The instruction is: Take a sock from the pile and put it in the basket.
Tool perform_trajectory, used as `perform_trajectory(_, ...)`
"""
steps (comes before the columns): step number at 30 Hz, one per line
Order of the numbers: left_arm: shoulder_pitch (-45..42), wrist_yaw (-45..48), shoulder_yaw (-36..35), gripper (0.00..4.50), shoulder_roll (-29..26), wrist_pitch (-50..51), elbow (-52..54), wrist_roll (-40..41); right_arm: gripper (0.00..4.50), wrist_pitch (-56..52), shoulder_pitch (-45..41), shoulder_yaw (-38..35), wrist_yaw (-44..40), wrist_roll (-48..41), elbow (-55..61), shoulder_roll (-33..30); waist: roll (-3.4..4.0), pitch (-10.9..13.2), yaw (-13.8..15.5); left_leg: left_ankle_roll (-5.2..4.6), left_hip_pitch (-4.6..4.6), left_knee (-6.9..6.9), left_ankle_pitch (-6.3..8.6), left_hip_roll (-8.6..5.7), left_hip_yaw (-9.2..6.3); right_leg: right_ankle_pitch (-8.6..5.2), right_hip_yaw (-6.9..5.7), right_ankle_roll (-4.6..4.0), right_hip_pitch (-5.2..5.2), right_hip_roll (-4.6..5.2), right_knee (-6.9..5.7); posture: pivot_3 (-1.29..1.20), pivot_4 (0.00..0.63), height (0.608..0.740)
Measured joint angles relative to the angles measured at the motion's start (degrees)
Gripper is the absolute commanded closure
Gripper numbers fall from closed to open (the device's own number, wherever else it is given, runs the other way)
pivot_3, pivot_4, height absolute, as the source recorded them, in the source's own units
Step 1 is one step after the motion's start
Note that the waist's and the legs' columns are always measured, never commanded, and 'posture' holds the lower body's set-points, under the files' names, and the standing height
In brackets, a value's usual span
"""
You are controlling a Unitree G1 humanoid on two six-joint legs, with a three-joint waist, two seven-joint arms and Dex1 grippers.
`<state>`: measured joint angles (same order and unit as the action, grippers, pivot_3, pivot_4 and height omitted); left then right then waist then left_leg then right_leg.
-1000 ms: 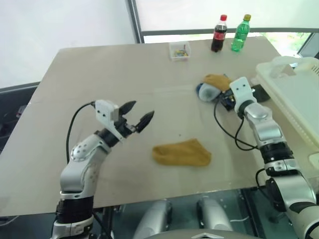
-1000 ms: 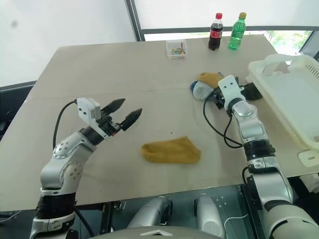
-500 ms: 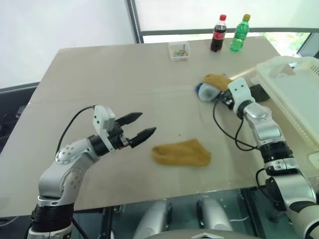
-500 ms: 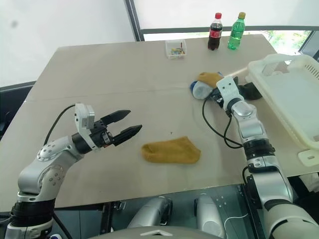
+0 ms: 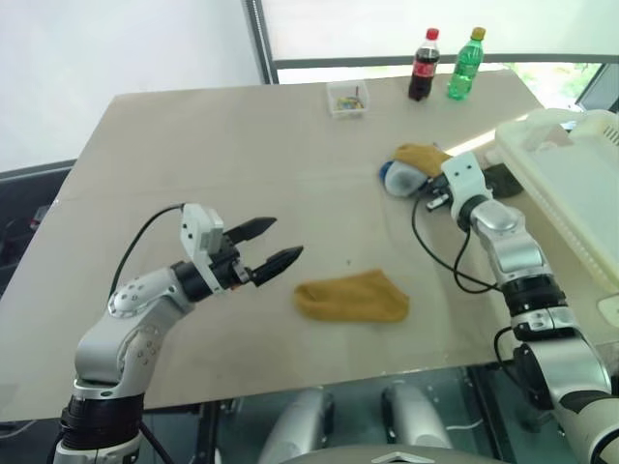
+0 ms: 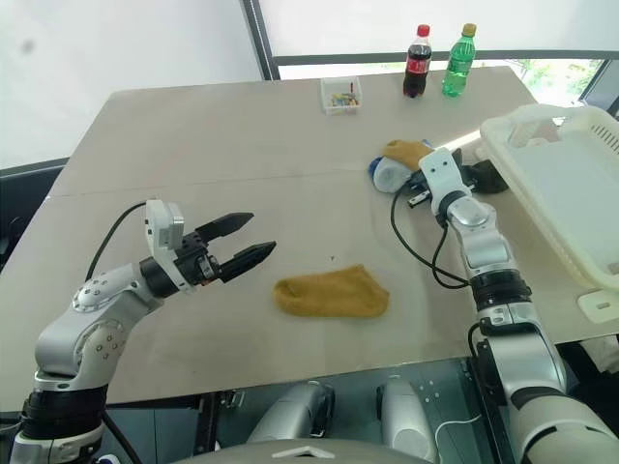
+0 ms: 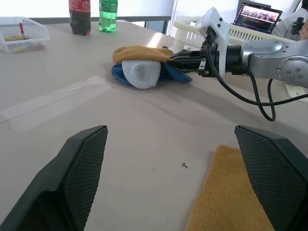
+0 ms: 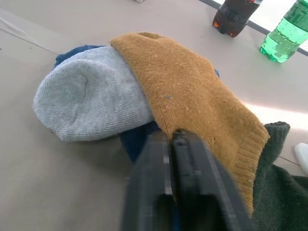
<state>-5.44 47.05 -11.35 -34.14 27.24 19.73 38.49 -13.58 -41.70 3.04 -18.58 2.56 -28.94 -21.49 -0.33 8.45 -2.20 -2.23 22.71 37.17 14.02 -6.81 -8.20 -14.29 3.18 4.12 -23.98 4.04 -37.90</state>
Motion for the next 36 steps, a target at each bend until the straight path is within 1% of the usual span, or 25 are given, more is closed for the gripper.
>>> perform_trajectory(7,0.01,-0.15,0.00,0.00,0.12,-0.01,0.00,-0.01,4.48,0.02,-0.02,-0.12,-1.09,-0.80,-0.61,-0.01,0.00,0.00,-0.02,0.00,0.00,0.00,0.00,0.00,0.00,0.00,0.00,0.00,0.00,0.00,0.00,0.00,0.150,0.740)
perform_trajectory(9,0.02,-0.47,-0.01,0.00,0.12,-0.02,-0.01,-0.01,4.48,0.00,0.33,-0.25,-5.41,-3.31,1.65,0.91,0.01,0.01,-0.18,0.00,0.00,0.00,0.00,0.02,0.00,0.00,0.01,0.00,-0.01,-0.01,0.00,0.00,0.150,0.740)
perform_trajectory(11,0.01,-0.49,0.03,0.00,0.12,-0.03,-0.02,0.00,4.48,-0.41,1.66,0.15,-9.73,-6.10,6.33,2.12,0.01,0.01,-0.22,0.00,0.00,-0.03,0.00,0.05,0.00,0.00,0.00,0.00,-0.01,-0.03,0.00,0.00,0.150,0.740)
perform_trajectory(14,0.00,-0.51,0.05,0.00,0.12,-0.04,-0.02,0.00,4.48,-3.00,4.21,2.77,-15.63,-9.48,13.27,3.72,0.01,0.01,-0.10,0.00,0.00,-0.02,0.00,0.03,-0.02,0.00,-0.01,0.00,0.00,-0.01,0.01,0.00,0.150,0.740)
perform_trajectory(18,0.01,-0.51,0.05,0.00,0.13,-0.06,-0.07,0.00,4.48,-6.16,6.90,5.82,-19.62,-10.36,17.55,3.89,0.01,0.01,0.26,0.00,0.00,-0.01,0.01,0.02,-0.03,0.00,-0.03,0.00,0.01,0.01,0.02,0.00,0.150,0.740)
perform_trajectory(21,-0.01,-0.51,0.06,0.00,0.20,-0.09,-0.15,-0.01,4.48,-7.72,9.25,9.75,-23.62,-10.94,20.11,4.47,0.02,0.01,0.09,0.00,0.00,-0.02,0.01,0.03,-0.04,0.00,-0.03,0.00,-0.01,0.00,0.00,0.00,0.150,0.740)
perform_trajectory(27,0.64,-0.36,-0.12,0.00,0.18,-0.11,-0.19,0.01,4.48,-7.24,10.31,16.15,-31.71,-11.29,24.92,3.69,0.02,0.01,0.01,0.00,0.00,-0.02,0.01,0.03,-0.04,0.00,-0.04,0.00,0.00,0.00,0.00,0.00,0.150,0.740)
perform_trajectory(29,1.75,0.14,-0.40,0.00,-0.18,-0.04,-0.21,0.01,4.48,-6.47,10.56,17.65,-32.95,-10.58,25.62,3.43,0.02,0.01,0.08,0.00,0.00,-0.02,0.01,0.02,-0.05,0.00,-0.05,0.00,0.00,0.00,0.00,0.00,0.150,0.740)
perform_trajectory(35,3.81,0.63,-1.81,0.00,-1.59,0.03,-0.21,-0.02,4.48,-5.93,11.57,18.46,-36.23,-10.05,27.33,-0.65,0.02,0.01,0.54,0.01,0.00,-0.01,0.01,0.02,-0.09,0.00,-0.11,0.00,0.00,0.02,0.04,0.00,0.150,0.740)
perform_trajectory(36,4.20,0.66,-1.83,0.00,-1.76,0.03,-0.26,-0.06,3.92,-5.84,12.05,18.42,-37.19,-10.32,28.14,-1.71,0.02,0.01,0.58,0.01,0.00,-0.01,0.01,0.02,-0.09,0.00,-0.11,0.00,0.01,0.02,0.04,0.00,0.150,0.740)
